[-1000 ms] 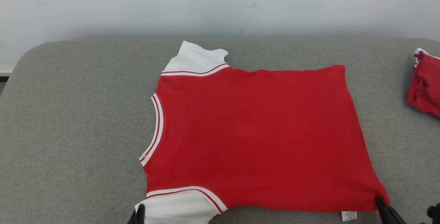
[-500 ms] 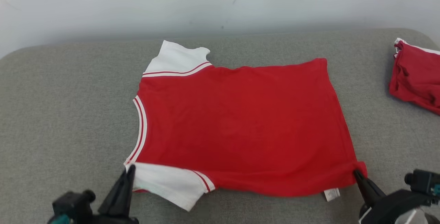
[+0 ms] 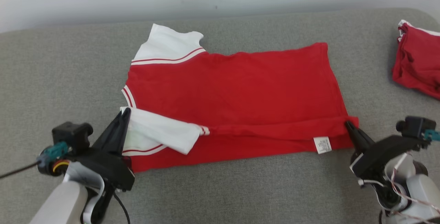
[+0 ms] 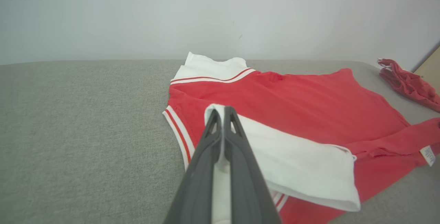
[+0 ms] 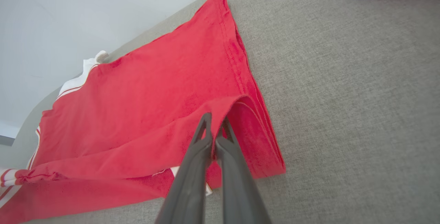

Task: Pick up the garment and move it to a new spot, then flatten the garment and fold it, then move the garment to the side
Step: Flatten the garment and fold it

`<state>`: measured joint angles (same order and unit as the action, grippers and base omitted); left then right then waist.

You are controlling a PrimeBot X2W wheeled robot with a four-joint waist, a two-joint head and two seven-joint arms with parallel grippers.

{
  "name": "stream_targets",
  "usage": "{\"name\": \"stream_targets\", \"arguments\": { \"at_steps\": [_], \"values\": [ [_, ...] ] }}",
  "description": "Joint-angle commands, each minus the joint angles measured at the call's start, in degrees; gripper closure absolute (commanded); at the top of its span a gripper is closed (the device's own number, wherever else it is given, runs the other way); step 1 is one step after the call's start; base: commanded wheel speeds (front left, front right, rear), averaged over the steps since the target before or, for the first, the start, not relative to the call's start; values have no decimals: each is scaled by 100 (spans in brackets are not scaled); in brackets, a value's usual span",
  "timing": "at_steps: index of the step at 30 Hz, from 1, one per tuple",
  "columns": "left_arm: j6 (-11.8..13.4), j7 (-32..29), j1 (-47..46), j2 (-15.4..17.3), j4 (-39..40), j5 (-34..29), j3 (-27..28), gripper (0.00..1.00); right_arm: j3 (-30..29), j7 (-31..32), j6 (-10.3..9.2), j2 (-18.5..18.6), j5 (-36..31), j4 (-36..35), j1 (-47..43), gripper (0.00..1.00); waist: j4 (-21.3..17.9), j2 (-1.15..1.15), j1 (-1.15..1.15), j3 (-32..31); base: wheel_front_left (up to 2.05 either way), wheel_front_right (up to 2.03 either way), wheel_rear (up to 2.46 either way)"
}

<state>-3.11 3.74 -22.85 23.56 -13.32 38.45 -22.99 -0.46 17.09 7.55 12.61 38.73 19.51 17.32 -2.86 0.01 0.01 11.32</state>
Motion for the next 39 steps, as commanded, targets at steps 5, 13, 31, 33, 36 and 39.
{"name": "stream_targets", "arguments": {
  "at_steps": [5,13,31,33,36,39],
  "values": [
    [-213,83,-714,-105,-827,-109,-153,100,225,-184,-13,12,57,543,639,100,-85,-1,-1,230,0,0,0],
    [-311,716,-1228,-295,-1676,-267,-271,0,630,-922,-13,208,12,1012,1029,0,-51,-1,-1,252,0,0,0],
    [123,1147,668,-598,-1012,-383,188,0,997,-1804,-13,908,50,628,-273,0,163,-1,-1,-138,0,0,0],
    [138,1148,836,-595,-1009,-367,163,0,969,-1790,-13,900,18,609,-306,0,165,-1,-1,-115,0,0,0],
    [134,1142,977,-621,-1073,-324,126,0,965,-1802,-13,918,-138,648,-254,0,170,-1,-1,-73,0,0,0],
    [147,1116,992,-634,-1136,-317,108,0,965,-1809,-13,880,-194,718,-195,0,178,-1,-1,-51,0,0,0]
  ]
}}
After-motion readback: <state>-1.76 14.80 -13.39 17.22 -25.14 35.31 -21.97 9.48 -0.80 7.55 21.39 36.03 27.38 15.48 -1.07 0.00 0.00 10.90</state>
